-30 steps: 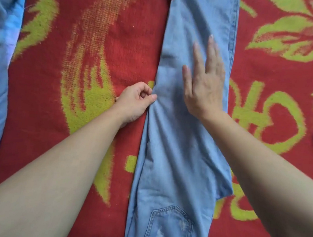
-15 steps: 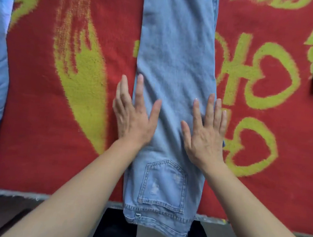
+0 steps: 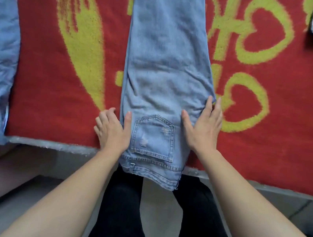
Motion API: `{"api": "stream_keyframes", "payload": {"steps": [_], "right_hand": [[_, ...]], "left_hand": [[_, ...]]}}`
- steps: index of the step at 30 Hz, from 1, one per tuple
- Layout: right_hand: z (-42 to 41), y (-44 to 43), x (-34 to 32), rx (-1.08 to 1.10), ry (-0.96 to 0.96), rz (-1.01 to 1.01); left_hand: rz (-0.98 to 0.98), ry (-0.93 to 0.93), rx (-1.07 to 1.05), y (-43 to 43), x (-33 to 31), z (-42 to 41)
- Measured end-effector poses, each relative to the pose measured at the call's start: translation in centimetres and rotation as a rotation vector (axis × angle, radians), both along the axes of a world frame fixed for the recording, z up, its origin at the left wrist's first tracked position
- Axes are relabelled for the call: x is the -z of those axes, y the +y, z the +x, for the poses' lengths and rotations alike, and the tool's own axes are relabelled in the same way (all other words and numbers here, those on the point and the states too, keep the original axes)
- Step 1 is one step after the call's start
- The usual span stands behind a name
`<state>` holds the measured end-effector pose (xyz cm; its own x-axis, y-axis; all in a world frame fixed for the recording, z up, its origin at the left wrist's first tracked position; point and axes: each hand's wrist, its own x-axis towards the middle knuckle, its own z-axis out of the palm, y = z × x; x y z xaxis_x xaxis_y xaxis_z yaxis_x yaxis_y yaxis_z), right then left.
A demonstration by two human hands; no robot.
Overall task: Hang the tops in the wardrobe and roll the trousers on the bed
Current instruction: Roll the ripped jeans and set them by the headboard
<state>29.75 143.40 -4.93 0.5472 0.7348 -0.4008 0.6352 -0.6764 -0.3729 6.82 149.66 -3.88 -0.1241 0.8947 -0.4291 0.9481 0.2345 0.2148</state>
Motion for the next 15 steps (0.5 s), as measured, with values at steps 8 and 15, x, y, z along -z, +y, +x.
{"api": "stream_keyframes", "payload": {"steps": [8,15], "right_hand": [[-3.1,-9.3,-2.7,0.134,0.474,-0.302],[-2.7,-12.8,-4.4,0.423,0.89,-0.244]], "left_hand": [[-0.455,-0.435,-0.405,-7.7,-3.0,-0.8],[-0.431,-0.599,-0.285,-9.5,-6.0,-2.1]]}}
